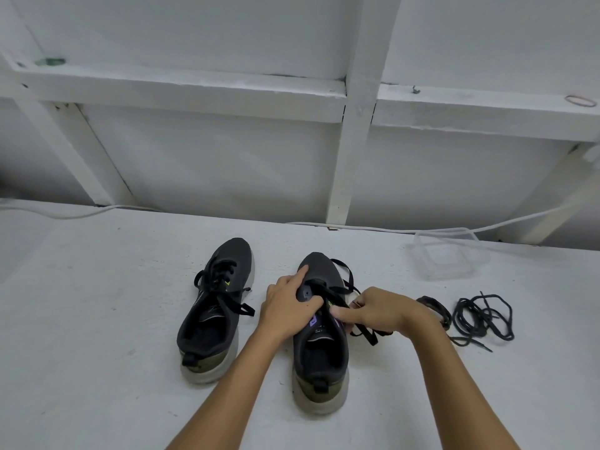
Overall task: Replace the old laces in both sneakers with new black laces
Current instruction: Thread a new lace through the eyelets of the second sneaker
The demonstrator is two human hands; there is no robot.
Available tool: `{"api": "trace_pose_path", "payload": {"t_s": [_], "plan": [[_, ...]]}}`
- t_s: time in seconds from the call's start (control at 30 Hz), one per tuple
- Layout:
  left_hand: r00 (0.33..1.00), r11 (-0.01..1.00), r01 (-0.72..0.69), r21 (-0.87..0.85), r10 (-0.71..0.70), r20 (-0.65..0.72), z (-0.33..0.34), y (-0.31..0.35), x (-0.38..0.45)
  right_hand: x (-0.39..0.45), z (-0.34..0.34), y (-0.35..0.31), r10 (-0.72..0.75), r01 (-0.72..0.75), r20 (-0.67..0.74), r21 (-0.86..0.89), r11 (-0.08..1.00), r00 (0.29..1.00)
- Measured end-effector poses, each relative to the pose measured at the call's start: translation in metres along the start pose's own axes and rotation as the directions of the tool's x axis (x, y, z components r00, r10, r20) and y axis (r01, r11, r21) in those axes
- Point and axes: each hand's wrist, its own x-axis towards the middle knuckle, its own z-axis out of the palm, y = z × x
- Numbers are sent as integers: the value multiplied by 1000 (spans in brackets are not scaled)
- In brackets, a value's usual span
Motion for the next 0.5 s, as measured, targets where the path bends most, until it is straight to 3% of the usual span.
{"api": "trace_pose_path", "payload": {"t_s": [0.1, 0.2, 0.4, 0.43, 0.5], "plan": [[1000, 1000, -3, 10, 3, -2, 0, 0, -1, -1, -8, 0, -133, 133, -15, 183, 974, 991], [1000, 1000, -8, 20, 8, -5, 1, 1, -1, -4, -20, -13, -188, 232, -167, 301, 925, 968], [1000, 1000, -10, 25, 10, -5, 1, 0, -1, -6, -37, -46, -231, 313, -470, 103, 944, 852], [1000, 1000, -10, 27, 11, -6, 1, 0, -1, -6, -37, -51, -251, 341, -516, 86, 936, 819], [1000, 999, -10, 33, 11, -11, 1, 1, -2, -3, -39, -59, -307, 430, -661, 27, 902, 685]]}}
